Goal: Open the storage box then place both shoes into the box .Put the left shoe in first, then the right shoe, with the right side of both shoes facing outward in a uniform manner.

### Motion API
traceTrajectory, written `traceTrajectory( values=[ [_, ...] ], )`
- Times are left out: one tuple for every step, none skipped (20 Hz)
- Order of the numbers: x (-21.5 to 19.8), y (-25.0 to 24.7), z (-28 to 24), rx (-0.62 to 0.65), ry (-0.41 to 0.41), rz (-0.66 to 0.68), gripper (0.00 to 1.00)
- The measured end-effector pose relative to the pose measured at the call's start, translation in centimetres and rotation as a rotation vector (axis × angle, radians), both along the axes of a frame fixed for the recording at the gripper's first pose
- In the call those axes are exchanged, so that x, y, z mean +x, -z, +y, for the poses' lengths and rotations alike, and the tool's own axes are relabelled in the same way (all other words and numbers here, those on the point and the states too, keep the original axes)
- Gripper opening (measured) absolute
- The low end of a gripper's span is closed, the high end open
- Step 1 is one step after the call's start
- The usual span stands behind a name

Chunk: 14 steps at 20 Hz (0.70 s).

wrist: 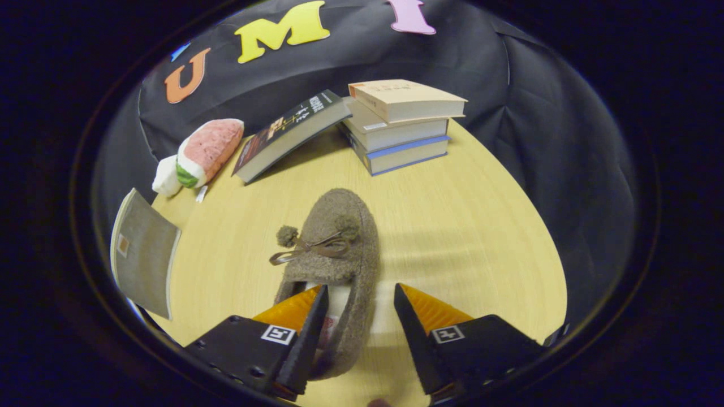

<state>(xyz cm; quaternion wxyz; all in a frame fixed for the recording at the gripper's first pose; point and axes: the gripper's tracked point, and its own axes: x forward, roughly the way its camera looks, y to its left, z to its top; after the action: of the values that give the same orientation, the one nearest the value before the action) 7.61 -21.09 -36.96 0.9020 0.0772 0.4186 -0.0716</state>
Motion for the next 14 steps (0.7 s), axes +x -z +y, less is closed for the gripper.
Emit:
traceTrajectory(
  values=[
    [0.2, -0.1, 0.2, 0.012, -0.001, 0.004, 0.58],
    [0.4, 0.1, 0.5, 0.022, 0.006, 0.015, 0.44],
    [0.6, 0.0, 0.3, 0.02, 0.024, 0.02, 0.31],
    [0.7, 0.0, -0.1, 0.017, 0.046, 0.027, 0.27],
    [0.6, -0.1, -0.2, 0.028, 0.068, 0.032, 0.12],
    [0.5, 0.0, -0.1, 0.046, 0.078, 0.043, 0.05],
    [0.7, -0.5, -0.3, 0.062, 0.09, 0.041, 0.04],
    [0.4, -0.2, -0.1, 0.076, 0.097, 0.051, 0.0],
    [0.2, -0.2, 0.0, 0.089, 0.108, 0.055, 0.0],
    [0.0, -0.6, 0.1, 0.108, 0.124, 0.059, 0.0],
    [-0.2, -0.9, 0.5, 0.13, 0.137, 0.061, 0.0],
    [-0.6, -1.3, 1.0, 0.148, 0.148, 0.059, 0.0],
    [-1.0, -1.9, 1.6, 0.161, 0.156, 0.055, 0.0],
    [-1.4, -2.6, 2.1, 0.169, 0.163, 0.05, 0.0]
  ],
)
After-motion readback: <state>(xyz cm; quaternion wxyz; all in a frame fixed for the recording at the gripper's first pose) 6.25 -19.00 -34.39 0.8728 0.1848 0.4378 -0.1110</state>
